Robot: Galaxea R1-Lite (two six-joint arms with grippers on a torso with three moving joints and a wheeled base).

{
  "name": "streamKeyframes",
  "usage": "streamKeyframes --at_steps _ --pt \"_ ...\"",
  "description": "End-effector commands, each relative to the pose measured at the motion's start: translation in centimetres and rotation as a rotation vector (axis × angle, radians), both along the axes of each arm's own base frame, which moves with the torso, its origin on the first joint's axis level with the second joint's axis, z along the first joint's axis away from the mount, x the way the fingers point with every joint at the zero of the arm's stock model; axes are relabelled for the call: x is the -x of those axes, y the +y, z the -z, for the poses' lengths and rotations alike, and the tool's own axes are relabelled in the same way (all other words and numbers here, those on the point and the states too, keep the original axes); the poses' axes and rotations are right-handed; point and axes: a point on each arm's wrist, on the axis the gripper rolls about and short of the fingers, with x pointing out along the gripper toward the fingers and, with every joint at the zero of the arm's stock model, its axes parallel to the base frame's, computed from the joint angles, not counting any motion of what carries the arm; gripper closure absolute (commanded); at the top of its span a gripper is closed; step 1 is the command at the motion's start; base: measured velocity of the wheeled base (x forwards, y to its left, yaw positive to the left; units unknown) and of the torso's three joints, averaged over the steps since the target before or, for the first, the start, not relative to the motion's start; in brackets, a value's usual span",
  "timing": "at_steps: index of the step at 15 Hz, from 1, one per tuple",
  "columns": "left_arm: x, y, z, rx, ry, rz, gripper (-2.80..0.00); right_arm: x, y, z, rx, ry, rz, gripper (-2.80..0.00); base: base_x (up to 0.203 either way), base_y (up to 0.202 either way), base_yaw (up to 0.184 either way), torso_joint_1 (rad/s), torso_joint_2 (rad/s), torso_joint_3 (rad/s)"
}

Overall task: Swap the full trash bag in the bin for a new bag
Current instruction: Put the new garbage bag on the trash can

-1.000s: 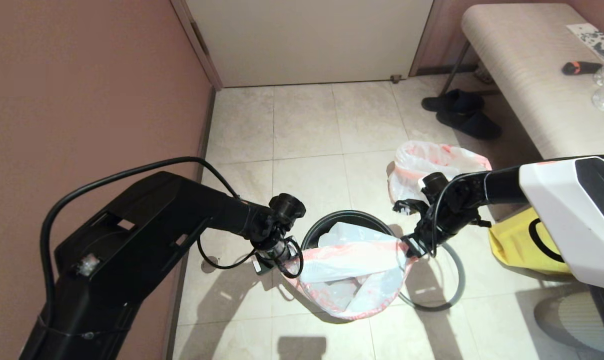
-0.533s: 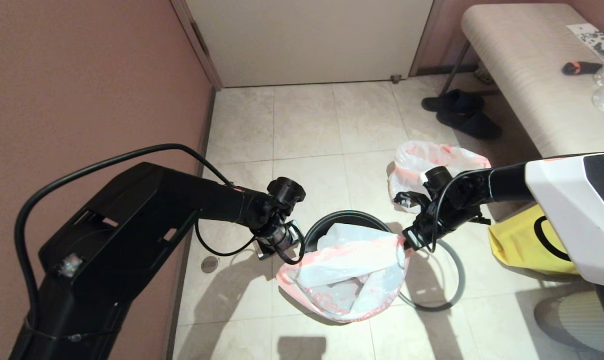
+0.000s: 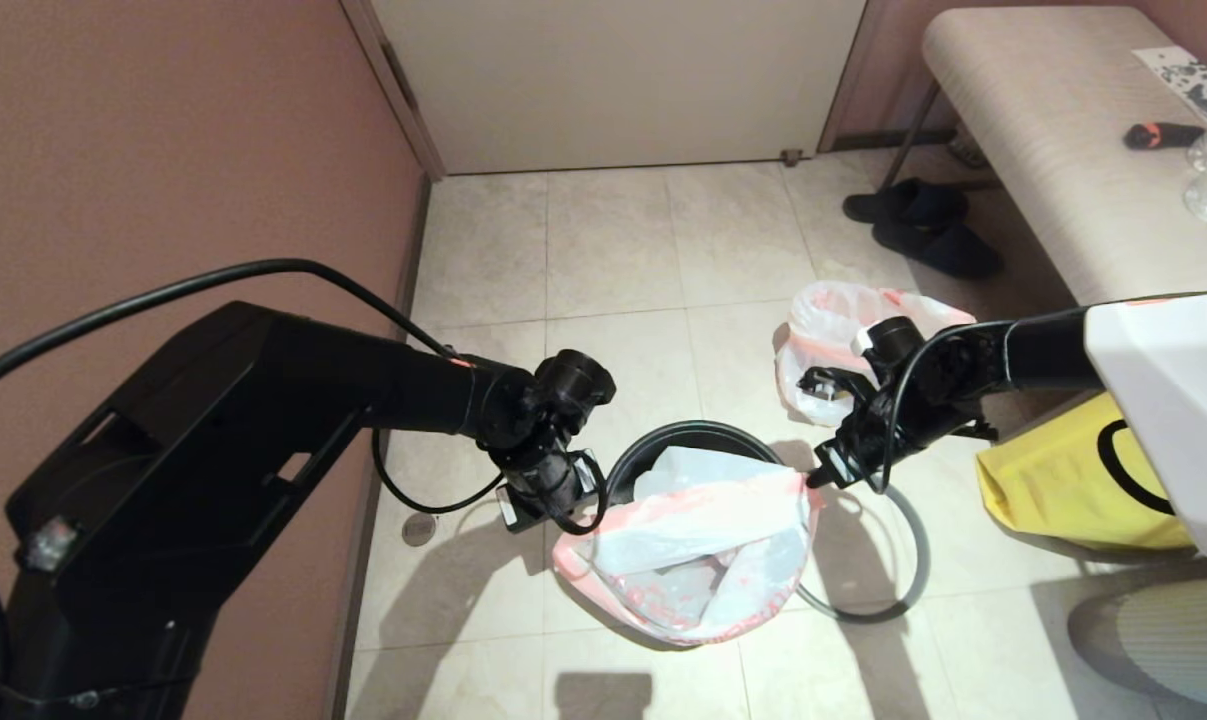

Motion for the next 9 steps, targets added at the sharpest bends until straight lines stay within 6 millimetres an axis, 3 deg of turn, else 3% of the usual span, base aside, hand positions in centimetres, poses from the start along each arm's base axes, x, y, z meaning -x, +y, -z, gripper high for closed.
streamKeyframes --at_steps 1,5,9 --pt "1.2 0.3 -1.7 -0.005 0.013 0.001 0.0 2.0 0.1 -2.8 0.031 -0.009 -0.029 0.0 0.0 0.0 0.0 0.0 0.0 0.0" --pt "1.9 1.0 -2.8 -0.023 0.033 -0.005 0.0 3.6 1.9 -3.1 0.263 0.013 -0.009 0.0 0.0 0.0 0.0 0.0 0.0 0.0" --pt "2.0 1.1 -2.6 -0.035 0.052 -0.009 0.0 4.1 3.6 -1.2 0.438 0.057 -0.006 0.0 0.0 0.0 0.0 0.0 0.0 0.0"
